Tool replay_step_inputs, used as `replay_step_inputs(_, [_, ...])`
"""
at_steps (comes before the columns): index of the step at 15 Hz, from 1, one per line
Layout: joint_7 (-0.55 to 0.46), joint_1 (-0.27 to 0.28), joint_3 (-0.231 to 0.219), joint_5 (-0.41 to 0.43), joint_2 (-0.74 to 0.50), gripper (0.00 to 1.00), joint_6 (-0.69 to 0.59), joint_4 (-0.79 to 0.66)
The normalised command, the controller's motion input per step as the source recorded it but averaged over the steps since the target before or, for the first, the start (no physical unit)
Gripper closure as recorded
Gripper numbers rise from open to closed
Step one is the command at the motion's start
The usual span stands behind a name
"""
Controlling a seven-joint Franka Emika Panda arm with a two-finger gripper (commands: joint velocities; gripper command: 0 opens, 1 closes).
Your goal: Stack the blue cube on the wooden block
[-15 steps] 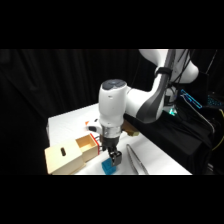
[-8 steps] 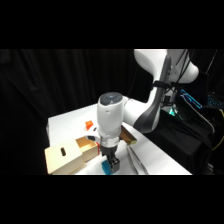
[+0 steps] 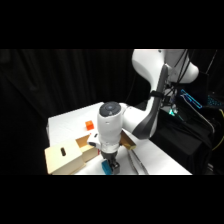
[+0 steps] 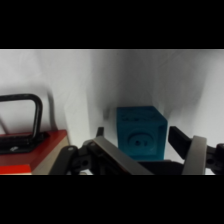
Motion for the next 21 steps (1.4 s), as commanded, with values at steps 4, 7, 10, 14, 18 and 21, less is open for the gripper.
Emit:
replay_step_inputs(4, [0.03, 0.070, -0.052, 0.057, 0.12, 0.00, 0.12, 0.14])
replay_step_inputs(7, [0.04, 0.083, -0.077, 0.052, 0.10, 0.35, 0.13, 0.13])
replay_step_inputs(10, [0.07, 0.134, -0.146, -0.001, 0.02, 0.62, 0.14, 0.07])
replay_step_inputs(14, [0.08, 0.144, -0.159, -0.038, -0.18, 0.71, 0.09, -0.10])
replay_step_inputs(18, [0.05, 0.109, -0.072, -0.042, -0.47, 0.74, -0.05, -0.31])
replay_step_inputs(21, [-0.01, 0.029, 0.017, -0.029, -0.55, 0.74, -0.18, -0.37])
